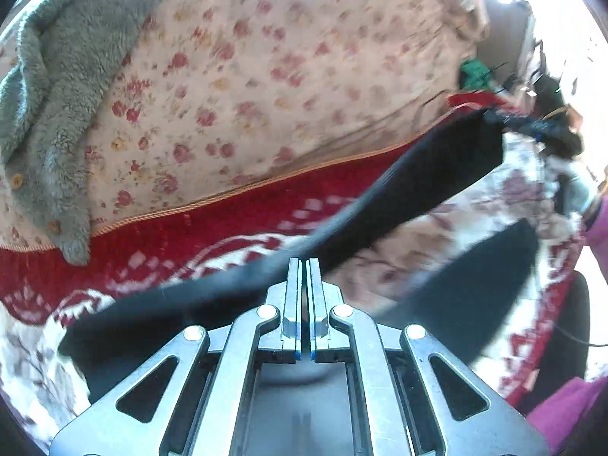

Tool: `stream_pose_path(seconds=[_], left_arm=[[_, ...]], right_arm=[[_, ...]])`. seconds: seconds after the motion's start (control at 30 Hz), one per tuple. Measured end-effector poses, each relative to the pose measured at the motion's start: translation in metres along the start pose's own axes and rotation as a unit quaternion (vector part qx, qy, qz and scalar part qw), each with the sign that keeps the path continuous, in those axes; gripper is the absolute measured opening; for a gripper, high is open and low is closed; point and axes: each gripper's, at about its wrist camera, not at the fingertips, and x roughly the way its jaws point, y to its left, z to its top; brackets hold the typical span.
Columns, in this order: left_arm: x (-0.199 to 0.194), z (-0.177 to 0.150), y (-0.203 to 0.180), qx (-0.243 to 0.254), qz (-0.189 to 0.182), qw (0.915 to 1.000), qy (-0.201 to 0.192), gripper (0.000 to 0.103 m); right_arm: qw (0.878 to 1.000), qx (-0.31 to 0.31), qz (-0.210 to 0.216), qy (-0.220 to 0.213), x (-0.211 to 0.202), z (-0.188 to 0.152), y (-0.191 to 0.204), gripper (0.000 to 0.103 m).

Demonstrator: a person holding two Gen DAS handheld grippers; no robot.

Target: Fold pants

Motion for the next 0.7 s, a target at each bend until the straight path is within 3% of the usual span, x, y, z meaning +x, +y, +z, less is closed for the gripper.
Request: stream_pose_path(seconds=[0.17, 0.3, 0.37, 0.47, 0.53, 0.6, 0.67, 0.7], left_arm=[[-0.021, -0.033, -0.031, 0.005, -0.005, 1.0, -0.005, 0.001], [-0.022, -0.056, -0.036, -0.028, -0.015, 0.9995, 0.008, 0.001], [-0.022, -0.059, -0.034, -0.043, -0.016, 0.9989, 0.007, 0.001], [-0.013, -0.052, -0.031, -0.045, -0.059, 0.9967, 0.034, 0.002], [-0.006, -0.049, -0.025, -0.069, -0.055, 0.9953, 0.039, 0.002], [0.001, -0.045, -0.017, -0.099, -0.076, 0.9914, 0.039, 0.002], [0.009, -0.041, -0.009, -0.135, -0.091, 0.9859, 0.038, 0.016], [0.014, -0.04, -0.004, -0.159, -0.095, 0.9821, 0.036, 0.031]], right_arm=[[1.0, -0.015, -0.009, 0.013, -0.031, -0.04, 0.013, 0.007], [1.0, -0.025, 0.007, 0.001, -0.057, -0.078, 0.029, 0.007], [1.0, -0.026, 0.007, 0.001, -0.066, -0.095, 0.034, 0.007], [1.0, -0.01, 0.012, 0.003, -0.073, -0.113, 0.031, 0.007], [1.0, 0.007, 0.017, -0.005, -0.079, -0.123, 0.026, 0.007], [1.0, 0.021, 0.021, -0.01, -0.083, -0.129, 0.022, 0.006], [0.999, 0.035, 0.02, -0.017, -0.088, -0.132, 0.015, 0.006], [0.999, 0.042, 0.019, -0.021, -0.09, -0.132, 0.011, 0.006]])
